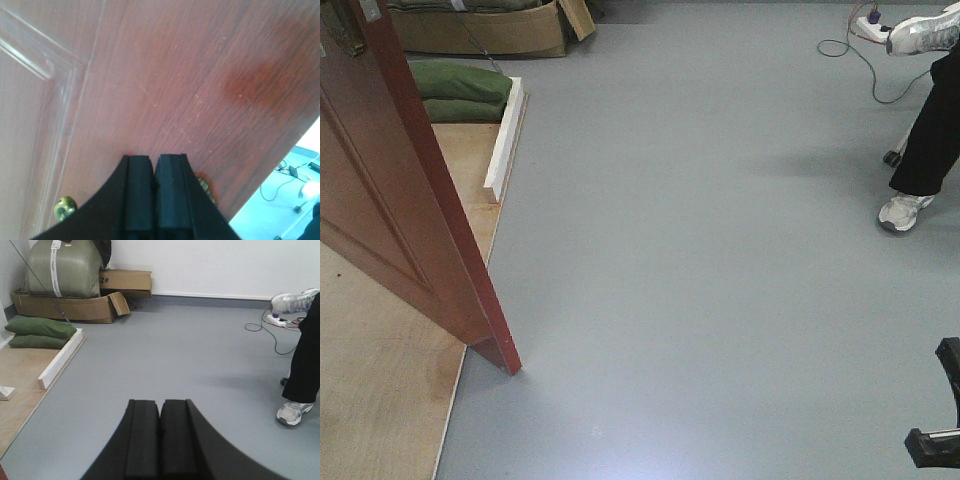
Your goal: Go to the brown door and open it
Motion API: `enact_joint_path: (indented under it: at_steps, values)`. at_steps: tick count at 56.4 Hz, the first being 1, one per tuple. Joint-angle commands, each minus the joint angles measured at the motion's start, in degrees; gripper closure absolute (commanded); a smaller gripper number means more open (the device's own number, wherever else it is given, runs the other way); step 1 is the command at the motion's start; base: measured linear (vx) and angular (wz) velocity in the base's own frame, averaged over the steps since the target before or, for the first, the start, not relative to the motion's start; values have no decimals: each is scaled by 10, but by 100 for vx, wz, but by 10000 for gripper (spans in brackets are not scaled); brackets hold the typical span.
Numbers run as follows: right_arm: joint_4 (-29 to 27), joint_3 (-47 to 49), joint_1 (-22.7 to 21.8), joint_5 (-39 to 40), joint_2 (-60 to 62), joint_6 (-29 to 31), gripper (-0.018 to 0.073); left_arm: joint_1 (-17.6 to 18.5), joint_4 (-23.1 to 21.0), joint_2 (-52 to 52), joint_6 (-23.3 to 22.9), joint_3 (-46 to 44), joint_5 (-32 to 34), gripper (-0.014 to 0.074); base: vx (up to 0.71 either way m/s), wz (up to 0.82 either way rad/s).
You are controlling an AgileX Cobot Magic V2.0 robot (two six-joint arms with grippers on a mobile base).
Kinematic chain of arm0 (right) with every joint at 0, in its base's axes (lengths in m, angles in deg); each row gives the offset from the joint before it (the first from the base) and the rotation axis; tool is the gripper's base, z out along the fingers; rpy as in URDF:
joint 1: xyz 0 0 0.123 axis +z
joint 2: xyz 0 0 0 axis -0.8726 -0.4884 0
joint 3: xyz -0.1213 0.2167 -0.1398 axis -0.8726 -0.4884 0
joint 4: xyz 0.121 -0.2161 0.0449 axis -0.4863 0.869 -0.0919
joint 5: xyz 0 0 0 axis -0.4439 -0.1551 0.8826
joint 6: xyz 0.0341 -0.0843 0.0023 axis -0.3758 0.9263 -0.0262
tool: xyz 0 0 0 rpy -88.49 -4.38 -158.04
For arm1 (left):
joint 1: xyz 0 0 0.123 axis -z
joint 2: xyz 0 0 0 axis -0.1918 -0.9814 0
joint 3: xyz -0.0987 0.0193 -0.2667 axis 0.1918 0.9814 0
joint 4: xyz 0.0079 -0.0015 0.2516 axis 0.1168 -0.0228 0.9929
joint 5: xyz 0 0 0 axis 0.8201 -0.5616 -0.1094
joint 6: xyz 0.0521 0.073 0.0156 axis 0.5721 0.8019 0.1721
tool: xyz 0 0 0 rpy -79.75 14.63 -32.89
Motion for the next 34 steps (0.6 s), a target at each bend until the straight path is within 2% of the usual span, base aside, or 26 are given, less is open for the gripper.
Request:
enact_joint_path:
  at_steps: [1, 34]
  values:
    - [4, -2, 1, 47, 8, 3, 559, 2, -26, 26, 1, -18, 33, 600, 0, 0]
    - [4, -2, 1, 47, 8, 3, 559, 2, -26, 26, 1, -18, 33, 600, 3, -3]
